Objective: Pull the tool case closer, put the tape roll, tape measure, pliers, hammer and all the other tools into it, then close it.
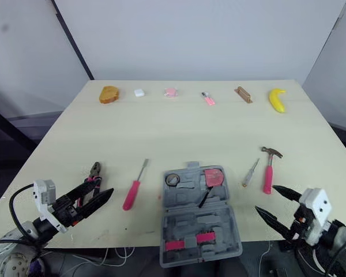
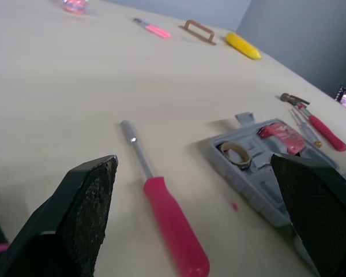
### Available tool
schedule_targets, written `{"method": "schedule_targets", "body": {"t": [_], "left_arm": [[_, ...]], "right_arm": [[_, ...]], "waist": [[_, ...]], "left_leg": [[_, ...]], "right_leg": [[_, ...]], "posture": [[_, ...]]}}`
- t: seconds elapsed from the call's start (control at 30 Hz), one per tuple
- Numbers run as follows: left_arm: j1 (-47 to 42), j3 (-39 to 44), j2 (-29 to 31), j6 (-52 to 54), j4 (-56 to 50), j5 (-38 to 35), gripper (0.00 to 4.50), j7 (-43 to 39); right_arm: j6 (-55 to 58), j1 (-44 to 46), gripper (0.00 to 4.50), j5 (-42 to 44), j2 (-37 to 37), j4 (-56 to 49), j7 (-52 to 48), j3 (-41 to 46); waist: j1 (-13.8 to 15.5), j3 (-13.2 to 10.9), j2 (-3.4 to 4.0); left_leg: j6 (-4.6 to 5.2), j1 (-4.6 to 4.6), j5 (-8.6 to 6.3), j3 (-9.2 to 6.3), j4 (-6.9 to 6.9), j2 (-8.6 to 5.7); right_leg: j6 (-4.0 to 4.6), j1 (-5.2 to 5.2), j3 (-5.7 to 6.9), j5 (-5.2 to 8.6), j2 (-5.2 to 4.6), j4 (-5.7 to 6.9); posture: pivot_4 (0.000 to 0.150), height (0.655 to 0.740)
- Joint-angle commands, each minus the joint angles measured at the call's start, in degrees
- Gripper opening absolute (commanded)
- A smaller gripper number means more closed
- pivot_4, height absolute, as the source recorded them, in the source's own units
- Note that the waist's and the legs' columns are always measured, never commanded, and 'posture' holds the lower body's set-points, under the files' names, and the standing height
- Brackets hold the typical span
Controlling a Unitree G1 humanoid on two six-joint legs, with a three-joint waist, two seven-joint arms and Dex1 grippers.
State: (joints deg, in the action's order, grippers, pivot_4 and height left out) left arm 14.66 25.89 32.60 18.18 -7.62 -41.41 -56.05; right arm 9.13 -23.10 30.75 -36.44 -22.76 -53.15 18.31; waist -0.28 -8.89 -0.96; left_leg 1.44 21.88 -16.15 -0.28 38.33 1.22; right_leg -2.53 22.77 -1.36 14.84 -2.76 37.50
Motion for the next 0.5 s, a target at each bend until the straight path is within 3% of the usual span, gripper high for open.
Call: {"method": "schedule_targets", "body": {"t": [0.03, 0.23, 0.37, 0.5], "left_arm": [[-1.7, -1.0, 1.0, 1.2, -2.9, -0.4, 4.50, 0.5], [-3.1, -4.9, 1.2, 6.2, -8.1, 2.1, 4.50, 7.8], [-5.7, -7.2, 1.1, 9.8, -11.4, 6.0, 4.50, 16.9], [-8.0, -7.9, 0.7, 15.3, -14.3, 5.5, 4.50, 22.6]], "right_arm": [[1.9, 3.7, 4.48, 1.5, -2.6, -4.0, -1.7, -1.8], [5.1, 13.1, 4.48, 3.8, -6.6, -5.2, -5.6, -5.9], [5.8, 18.0, 4.48, 4.1, -7.8, -4.3, -7.4, -7.5], [6.1, 21.2, 4.48, 4.2, -7.9, -3.4, -8.7, -8.5]], "waist": [[0.2, 0.0, 0.01], [0.1, 0.0, -0.02], [0.3, -0.1, -0.04], [0.4, -0.1, -0.05]], "left_leg": [[0.00, 0.00, 0.00, 0.00, 0.01, -0.02], [0.00, 0.00, 0.00, -0.05, 0.00, -0.02], [0.00, 0.02, 0.00, -0.14, 0.01, -0.02], [0.00, 0.03, 0.00, -0.18, 0.01, -0.04]], "right_leg": [[0.00, 0.00, 0.00, 0.00, -0.02, 0.02], [-0.21, 0.00, 0.02, -0.12, -0.02, 0.03], [-0.21, 0.00, 0.07, -0.13, 0.00, 0.08], [-0.22, 0.00, 0.09, -0.14, -0.01, 0.13]], "posture": [[0.150, 0.7400], [0.150, 0.7400], [0.150, 0.7400], [0.150, 0.7400]]}}
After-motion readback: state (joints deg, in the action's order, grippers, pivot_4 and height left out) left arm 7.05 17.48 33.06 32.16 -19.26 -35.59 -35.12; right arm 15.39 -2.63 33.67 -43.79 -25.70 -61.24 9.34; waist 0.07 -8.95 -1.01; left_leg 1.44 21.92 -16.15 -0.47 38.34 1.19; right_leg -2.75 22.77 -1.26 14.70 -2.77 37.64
